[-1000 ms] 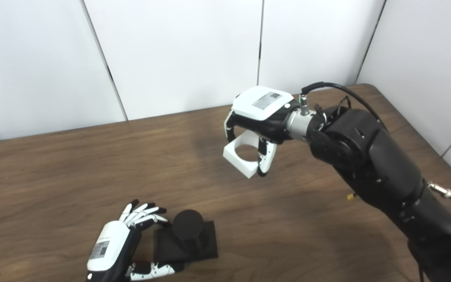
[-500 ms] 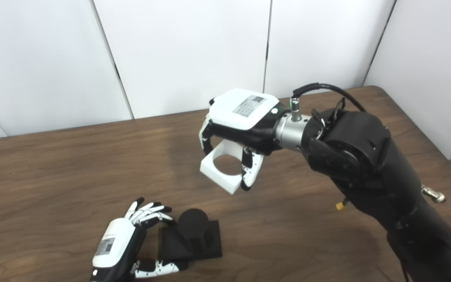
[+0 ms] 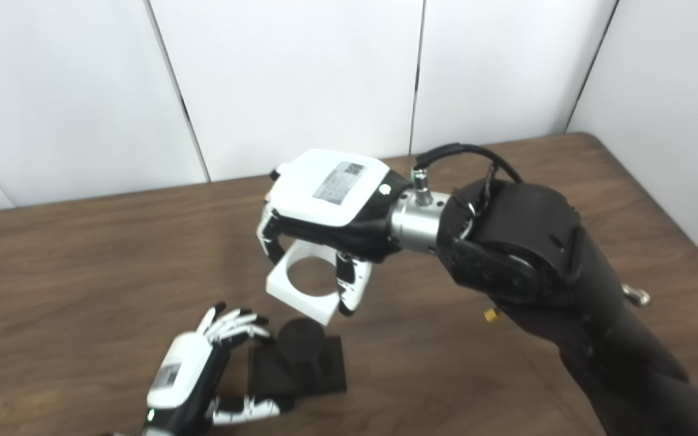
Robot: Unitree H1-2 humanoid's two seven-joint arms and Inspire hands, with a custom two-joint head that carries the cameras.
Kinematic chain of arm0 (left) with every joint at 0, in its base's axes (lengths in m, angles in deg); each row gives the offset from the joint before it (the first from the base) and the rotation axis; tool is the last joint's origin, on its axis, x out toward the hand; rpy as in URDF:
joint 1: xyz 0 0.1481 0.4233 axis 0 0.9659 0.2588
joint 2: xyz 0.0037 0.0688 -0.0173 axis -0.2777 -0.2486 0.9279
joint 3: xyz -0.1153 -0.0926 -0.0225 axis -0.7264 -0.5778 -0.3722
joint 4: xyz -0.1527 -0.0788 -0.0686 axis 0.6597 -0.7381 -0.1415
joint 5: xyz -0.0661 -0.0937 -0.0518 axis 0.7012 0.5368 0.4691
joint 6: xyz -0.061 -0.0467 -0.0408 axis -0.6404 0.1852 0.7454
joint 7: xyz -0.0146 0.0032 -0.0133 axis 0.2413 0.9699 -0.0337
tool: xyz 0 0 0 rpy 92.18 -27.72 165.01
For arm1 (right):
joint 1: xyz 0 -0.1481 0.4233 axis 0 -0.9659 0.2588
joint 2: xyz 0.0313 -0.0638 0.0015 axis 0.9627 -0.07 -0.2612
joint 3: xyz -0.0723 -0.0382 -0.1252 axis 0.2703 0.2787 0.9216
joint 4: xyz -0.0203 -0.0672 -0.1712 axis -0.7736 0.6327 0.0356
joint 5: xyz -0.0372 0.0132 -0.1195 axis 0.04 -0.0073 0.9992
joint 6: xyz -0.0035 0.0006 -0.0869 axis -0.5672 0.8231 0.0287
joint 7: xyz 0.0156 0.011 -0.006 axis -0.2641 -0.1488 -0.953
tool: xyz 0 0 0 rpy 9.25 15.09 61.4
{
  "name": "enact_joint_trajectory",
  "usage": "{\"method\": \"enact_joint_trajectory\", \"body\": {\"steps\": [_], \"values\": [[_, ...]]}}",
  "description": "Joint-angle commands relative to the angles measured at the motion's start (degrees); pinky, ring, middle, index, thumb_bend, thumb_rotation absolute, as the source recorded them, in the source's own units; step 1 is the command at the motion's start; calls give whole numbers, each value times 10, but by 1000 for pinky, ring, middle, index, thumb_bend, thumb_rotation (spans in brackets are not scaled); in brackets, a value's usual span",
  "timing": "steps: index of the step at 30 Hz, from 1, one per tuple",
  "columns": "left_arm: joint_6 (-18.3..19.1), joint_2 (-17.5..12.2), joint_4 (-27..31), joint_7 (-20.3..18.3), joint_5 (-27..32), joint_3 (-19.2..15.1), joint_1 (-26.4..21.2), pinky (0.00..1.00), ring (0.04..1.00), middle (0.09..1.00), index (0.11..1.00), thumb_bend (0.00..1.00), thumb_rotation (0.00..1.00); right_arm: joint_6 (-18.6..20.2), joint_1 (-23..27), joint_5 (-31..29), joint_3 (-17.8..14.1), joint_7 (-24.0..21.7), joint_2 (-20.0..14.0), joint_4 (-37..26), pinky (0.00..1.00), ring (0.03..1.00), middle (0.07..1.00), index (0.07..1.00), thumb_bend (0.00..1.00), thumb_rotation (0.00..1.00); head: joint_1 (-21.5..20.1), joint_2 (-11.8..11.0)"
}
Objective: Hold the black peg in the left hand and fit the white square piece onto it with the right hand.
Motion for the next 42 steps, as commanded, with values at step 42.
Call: {"method": "enact_joint_trajectory", "body": {"steps": [42], "values": [[27, 0, 17, -17, -19, 16, -14, 1000, 878, 794, 487, 508, 50, -17, -68, 12, 61, -2, 19, 38, 980, 849, 758, 482, 524, 131, 6, 17]]}}
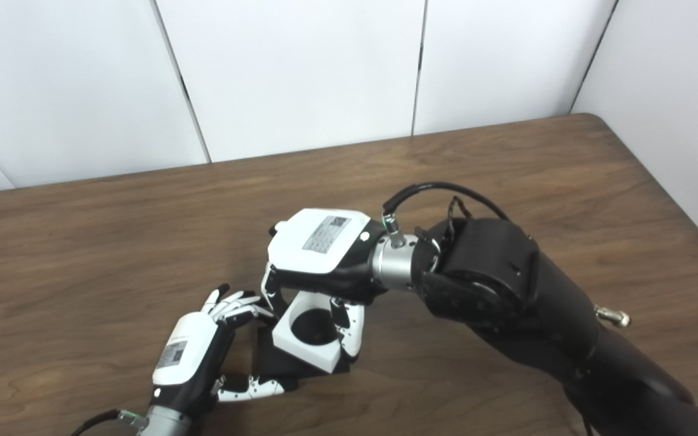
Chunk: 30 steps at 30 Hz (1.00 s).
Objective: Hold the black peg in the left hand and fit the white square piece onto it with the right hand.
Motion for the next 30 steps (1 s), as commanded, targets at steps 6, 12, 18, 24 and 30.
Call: {"method": "enact_joint_trajectory", "body": {"steps": [6, 12, 18, 24, 30], "values": [[2, -1, 8, -2, -20, 7, -8, 1000, 880, 800, 487, 507, 51, -23, 2, 13, -1, 5, 11, 7, 979, 853, 763, 482, 524, 131, -1, 0], [1, 1, 7, 0, -17, 7, -7, 1000, 873, 793, 486, 508, 50, -19, 3, 19, -2, -2, 24, 11, 1000, 870, 773, 483, 523, 130, 3, 2], [4, 2, 8, -3, -18, 9, -7, 1000, 876, 795, 486, 507, 51, -25, 7, 18, -8, 4, 29, 17, 1000, 868, 762, 483, 523, 130, 5, 3], [4, 4, 10, -3, -20, 11, -6, 1000, 872, 792, 486, 507, 52, -29, 8, 11, -13, 11, 29, 27, 1000, 865, 761, 483, 523, 131, 7, 6], [5, 6, 11, -3, -19, 13, -6, 1000, 871, 792, 486, 507, 53, -33, 7, 13, -16, 12, 28, 38, 1000, 861, 758, 483, 522, 131, 9, 7]]}}
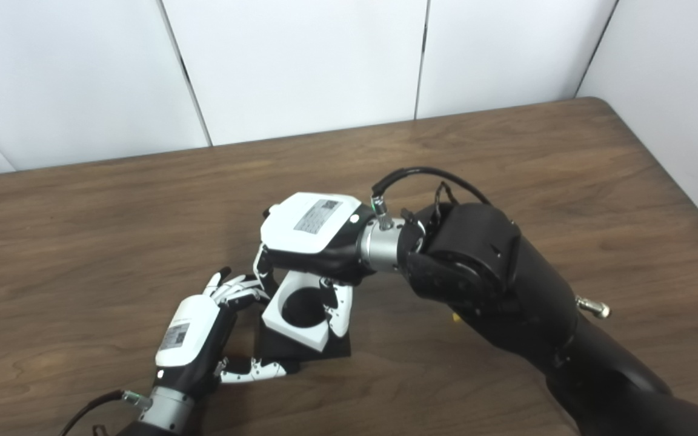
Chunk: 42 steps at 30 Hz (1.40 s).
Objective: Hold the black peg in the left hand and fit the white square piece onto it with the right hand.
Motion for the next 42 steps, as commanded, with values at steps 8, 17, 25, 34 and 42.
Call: {"method": "enact_joint_trajectory", "body": {"steps": [8, 17, 25, 34, 42], "values": [[2, 3, 10, -4, -16, 11, -5, 1000, 875, 795, 486, 507, 53, -22, 12, 6, -9, 7, -10, 25, 994, 860, 755, 481, 523, 133, 0, 0], [5, 3, 13, -3, -17, 13, -5, 1000, 875, 795, 486, 507, 52, -38, 10, 8, -17, 12, -19, 48, 986, 871, 758, 483, 524, 136, 0, 2], [9, 4, 17, -7, -19, 12, -6, 1000, 873, 792, 486, 507, 53, -30, 6, 6, -17, 4, -18, 44, 1000, 871, 762, 484, 524, 138, 0, 6], [7, 4, 11, -2, -18, 13, -9, 1000, 870, 791, 486, 507, 53, -31, 10, 15, -15, -1, -14, 34, 982, 865, 771, 615, 974, 336, -1, 5], [12, 6, 11, -5, -18, 12, -9, 1000, 873, 793, 486, 507, 53, -14, 27, 7, -29, -21, -15, 17, 990, 881, 781, 635, 1000, 444, -1, 6]]}}
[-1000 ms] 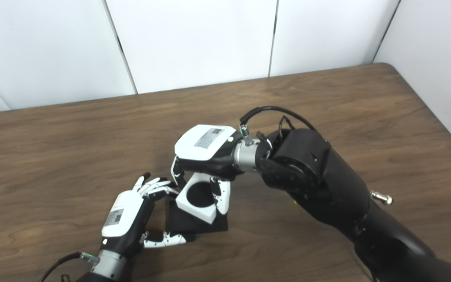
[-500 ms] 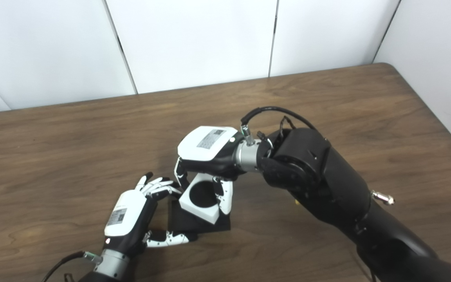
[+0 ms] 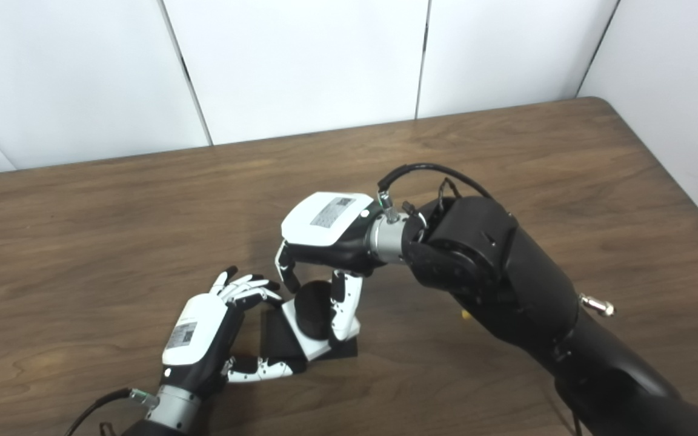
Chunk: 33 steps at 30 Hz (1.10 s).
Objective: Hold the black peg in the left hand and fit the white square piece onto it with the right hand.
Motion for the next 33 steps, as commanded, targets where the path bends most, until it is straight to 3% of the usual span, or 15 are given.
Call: {"method": "enact_joint_trajectory", "body": {"steps": [1, 21, 22, 25, 30, 33], "values": [[-2, 1, 4, -1, -7, 3, -9, 1000, 873, 793, 486, 507, 53, 10, 30, -5, -17, -9, -4, -23, 991, 882, 782, 637, 1000, 448, 0, 1], [5, 2, 3, 5, -22, 0, -9, 1000, 864, 796, 496, 512, 81, 42, 51, -32, -60, -10, -13, -53, 964, 874, 781, 623, 1000, 469, 6, -3], [6, 1, 3, 5, -22, -1, -8, 1000, 864, 801, 593, 659, 229, 43, 49, -31, -61, -9, -13, -54, 960, 874, 781, 622, 1000, 471, 6, -4], [6, 0, 3, 4, -14, -7, -6, 1000, 873, 819, 702, 785, 386, 45, 39, -29, -69, 1, -12, -57, 951, 870, 778, 621, 1000, 479, 13, -9], [10, -6, 8, -6, -3, -16, -2, 1000, 880, 838, 747, 825, 461, 38, 7, -32, -92, 32, -14, -54, 920, 851, 768, 630, 982, 502, 38, -22], [12, -9, 10, -15, -3, -18, 1, 1000, 874, 839, 755, 846, 477, 41, -30, -45, -120, 62, -13, -50, 902, 837, 762, 687, 902, 537, 50, -32]]}}
